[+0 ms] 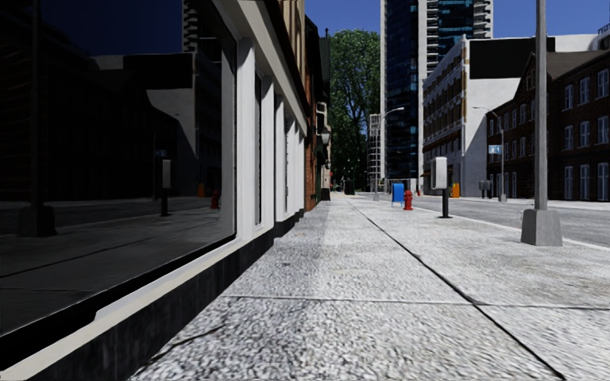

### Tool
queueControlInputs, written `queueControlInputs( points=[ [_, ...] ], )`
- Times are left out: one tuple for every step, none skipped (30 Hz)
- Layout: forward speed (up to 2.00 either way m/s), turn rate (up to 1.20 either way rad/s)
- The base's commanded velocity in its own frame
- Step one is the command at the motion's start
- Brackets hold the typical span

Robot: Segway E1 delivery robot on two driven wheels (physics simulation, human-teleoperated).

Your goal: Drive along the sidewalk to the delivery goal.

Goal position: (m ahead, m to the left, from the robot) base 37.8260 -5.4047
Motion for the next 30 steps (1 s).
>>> queueControlInputs(
  points=[
    [2.00,-0.25],
    [2.00,-0.25],
    [2.00,-0.27],
    [2.00,-0.27],
    [2.00,-0.27],
    [2.00,-0.27],
    [2.00,-0.27],
    [2.00,-0.27],
    [2.00,-0.27],
    [2.00,-0.29],
    [2.00,-0.29],
    [2.00,-0.31],
    [2.00,-0.33],
    [2.00,-0.33],
    [2.00,-0.33],
    [2.00,-0.33],
    [2.00,-0.33],
    [2.00,-0.33],
    [2.00,-0.33],
    [2.00,-0.33],
    [2.00,-0.33],
    [2.00,-0.33],
    [2.00,-0.33],
    [2.00,-0.33],
    [2.00,-0.33],
    [2.00,-0.33],
    [2.00,-0.33],
    [2.00,-0.33],
    [2.00,-0.33],
    [2.00,-0.33]
  ],
)
